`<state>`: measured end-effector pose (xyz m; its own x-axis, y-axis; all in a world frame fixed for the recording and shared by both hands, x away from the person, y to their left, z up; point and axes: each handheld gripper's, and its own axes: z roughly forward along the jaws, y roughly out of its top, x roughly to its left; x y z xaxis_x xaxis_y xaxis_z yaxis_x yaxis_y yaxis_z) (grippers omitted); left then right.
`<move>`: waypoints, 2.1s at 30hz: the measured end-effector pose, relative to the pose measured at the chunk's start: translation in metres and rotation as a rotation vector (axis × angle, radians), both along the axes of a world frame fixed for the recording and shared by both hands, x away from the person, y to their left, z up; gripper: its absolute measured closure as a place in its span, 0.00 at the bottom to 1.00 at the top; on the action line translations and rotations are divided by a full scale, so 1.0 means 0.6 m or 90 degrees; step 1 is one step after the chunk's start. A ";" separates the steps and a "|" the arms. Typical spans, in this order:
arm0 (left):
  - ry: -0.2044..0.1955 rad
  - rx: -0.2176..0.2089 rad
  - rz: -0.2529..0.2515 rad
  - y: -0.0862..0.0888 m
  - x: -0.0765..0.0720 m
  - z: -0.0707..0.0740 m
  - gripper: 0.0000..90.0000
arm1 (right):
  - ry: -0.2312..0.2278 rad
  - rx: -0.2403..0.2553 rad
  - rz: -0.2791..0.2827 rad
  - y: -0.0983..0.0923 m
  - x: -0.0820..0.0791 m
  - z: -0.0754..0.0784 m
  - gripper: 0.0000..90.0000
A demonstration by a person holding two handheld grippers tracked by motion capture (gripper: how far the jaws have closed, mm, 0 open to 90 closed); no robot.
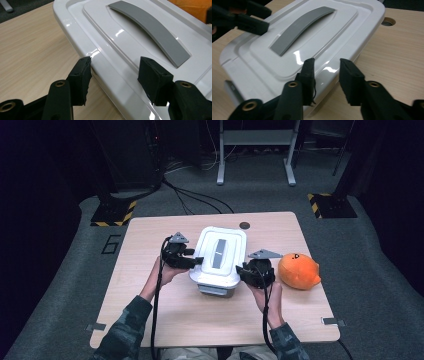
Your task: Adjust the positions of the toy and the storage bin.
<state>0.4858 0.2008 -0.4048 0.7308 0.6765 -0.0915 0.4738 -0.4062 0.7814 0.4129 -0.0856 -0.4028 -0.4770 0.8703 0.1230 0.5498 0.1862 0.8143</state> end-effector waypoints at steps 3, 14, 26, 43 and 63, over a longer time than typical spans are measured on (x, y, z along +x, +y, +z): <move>0.008 0.000 0.009 0.003 0.000 -0.001 0.44 | 0.009 0.010 -0.020 -0.012 0.034 0.000 0.63; 0.004 0.030 0.022 0.003 -0.021 0.003 0.32 | 0.041 0.003 -0.070 -0.023 0.148 0.008 0.38; 0.005 0.022 0.003 0.005 -0.037 0.004 0.42 | 0.066 0.003 -0.093 -0.012 0.216 0.013 0.52; -0.003 0.041 0.002 0.016 -0.040 0.009 0.44 | 0.076 0.038 -0.093 -0.036 0.213 0.001 0.70; -0.017 0.074 0.011 0.022 -0.034 0.014 0.44 | 0.059 0.031 -0.104 -0.053 0.154 -0.001 0.66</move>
